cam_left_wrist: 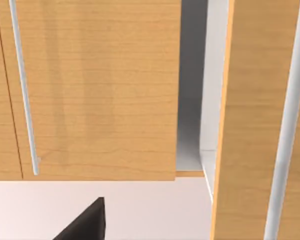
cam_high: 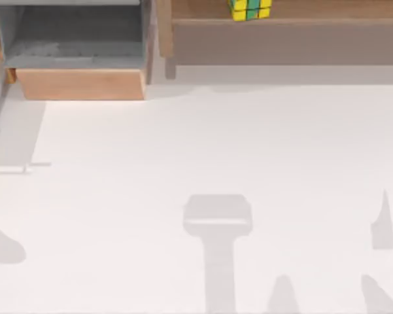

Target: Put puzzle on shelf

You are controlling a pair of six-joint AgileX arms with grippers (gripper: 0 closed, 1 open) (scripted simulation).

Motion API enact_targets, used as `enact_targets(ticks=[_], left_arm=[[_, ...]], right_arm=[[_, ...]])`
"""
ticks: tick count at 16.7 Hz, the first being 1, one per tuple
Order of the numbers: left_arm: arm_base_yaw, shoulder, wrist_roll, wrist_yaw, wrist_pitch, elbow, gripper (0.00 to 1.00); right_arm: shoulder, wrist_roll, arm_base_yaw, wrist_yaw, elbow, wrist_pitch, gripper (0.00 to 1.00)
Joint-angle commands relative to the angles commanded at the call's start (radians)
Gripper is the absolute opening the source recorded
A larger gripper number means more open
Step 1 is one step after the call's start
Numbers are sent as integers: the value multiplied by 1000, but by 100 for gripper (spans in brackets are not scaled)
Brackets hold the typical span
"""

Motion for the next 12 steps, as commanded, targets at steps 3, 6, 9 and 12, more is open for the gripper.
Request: enact_targets(ticks=[3,6,9,12], left_arm=[[-6,-2,-1,-4,-3,2,100],[-38,18,-1,-38,-29,48,100],[-60,31,-1,-60,-46,78,100],[-60,31,-1,-60,-46,78,100]], right_arm=[[0,0,0,0,0,0,100],[0,0,0,0,0,0,100],[0,0,0,0,0,0,100],[0,0,0,0,0,0,100]])
